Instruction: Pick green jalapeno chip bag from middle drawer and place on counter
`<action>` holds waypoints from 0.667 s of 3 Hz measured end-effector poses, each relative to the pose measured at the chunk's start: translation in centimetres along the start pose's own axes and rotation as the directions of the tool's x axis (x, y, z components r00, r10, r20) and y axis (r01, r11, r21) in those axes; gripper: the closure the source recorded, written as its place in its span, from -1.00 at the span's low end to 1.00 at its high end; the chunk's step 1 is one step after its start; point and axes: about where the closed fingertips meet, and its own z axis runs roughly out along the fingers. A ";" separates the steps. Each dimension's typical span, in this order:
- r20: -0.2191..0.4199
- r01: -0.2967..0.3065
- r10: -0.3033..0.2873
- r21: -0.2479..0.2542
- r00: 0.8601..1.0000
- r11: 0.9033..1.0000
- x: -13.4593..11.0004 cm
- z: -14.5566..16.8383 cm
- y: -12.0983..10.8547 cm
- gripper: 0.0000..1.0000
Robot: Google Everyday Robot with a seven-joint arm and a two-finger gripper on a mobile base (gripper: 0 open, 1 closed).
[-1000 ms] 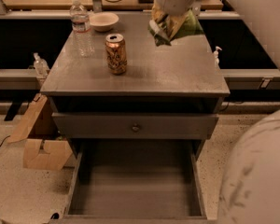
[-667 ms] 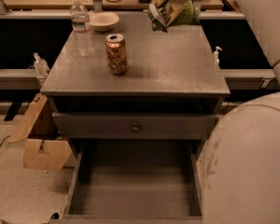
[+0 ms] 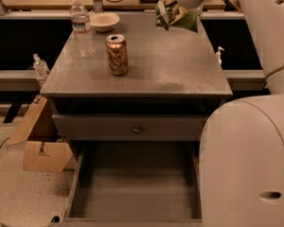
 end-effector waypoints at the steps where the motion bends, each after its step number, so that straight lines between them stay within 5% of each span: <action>1: 0.003 0.003 -0.003 -0.005 1.000 1.000 -0.2 0.4 0.0 0.61; 2: 0.008 0.003 -0.003 -0.008 1.000 1.000 -0.3 0.8 0.0 0.15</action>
Offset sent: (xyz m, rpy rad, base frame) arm 0.0012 0.0024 -0.0023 -0.0025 0.0036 0.0029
